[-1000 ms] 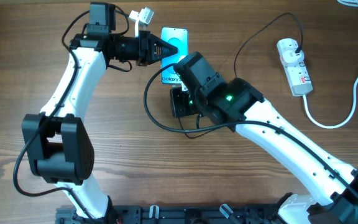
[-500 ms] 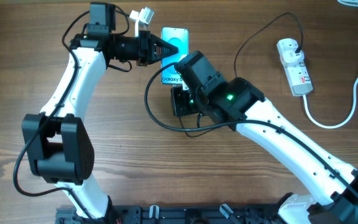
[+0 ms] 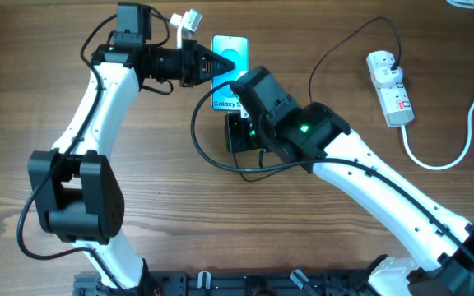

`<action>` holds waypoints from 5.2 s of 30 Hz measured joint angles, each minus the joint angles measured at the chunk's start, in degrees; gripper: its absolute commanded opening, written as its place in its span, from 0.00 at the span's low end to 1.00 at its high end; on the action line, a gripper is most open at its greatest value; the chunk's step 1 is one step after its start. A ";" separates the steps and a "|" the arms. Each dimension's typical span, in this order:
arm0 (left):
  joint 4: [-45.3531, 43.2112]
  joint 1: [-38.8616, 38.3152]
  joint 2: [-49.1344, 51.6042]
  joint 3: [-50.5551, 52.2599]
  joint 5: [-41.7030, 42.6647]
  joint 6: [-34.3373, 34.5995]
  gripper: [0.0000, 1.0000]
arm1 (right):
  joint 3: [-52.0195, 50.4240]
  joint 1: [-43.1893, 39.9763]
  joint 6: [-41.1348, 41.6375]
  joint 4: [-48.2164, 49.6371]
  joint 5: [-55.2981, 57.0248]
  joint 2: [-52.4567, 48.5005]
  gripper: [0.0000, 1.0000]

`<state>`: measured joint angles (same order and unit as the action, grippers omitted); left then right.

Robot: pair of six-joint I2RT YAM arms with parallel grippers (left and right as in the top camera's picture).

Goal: Plug charger to phone and switch on socket
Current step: 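Push the USB-C plug fully into the phone port with the right gripper, then open the right gripper and withdraw it from the plugged phone, then lower the phone flat onto the table with the left gripper and release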

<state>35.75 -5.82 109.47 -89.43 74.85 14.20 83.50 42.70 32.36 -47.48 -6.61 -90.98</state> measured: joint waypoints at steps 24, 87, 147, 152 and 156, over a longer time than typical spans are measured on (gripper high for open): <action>0.20 0.39 0.00 -0.44 -0.22 -0.20 0.04 | -0.55 -0.59 -0.70 2.10 -0.92 0.00 0.04; 15.06 -2.86 0.00 -0.42 11.80 -35.15 0.04 | 2.40 -27.82 -5.88 -18.53 5.51 9.79 0.87; 0.63 -12.61 16.22 -0.42 -42.03 5.11 0.11 | 1.68 -27.80 -9.53 -15.06 -4.35 3.63 0.88; 0.63 -12.61 16.22 -0.31 -42.58 5.46 0.15 | 1.68 -27.80 -9.53 -15.06 -5.07 3.63 0.88; 0.42 -12.61 16.22 0.92 -43.32 5.66 0.21 | 1.68 -27.80 -9.53 -15.08 -5.40 3.63 0.88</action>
<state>36.16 -18.44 125.69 -88.51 31.53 19.86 85.19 14.90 22.83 -62.57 -12.01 -87.35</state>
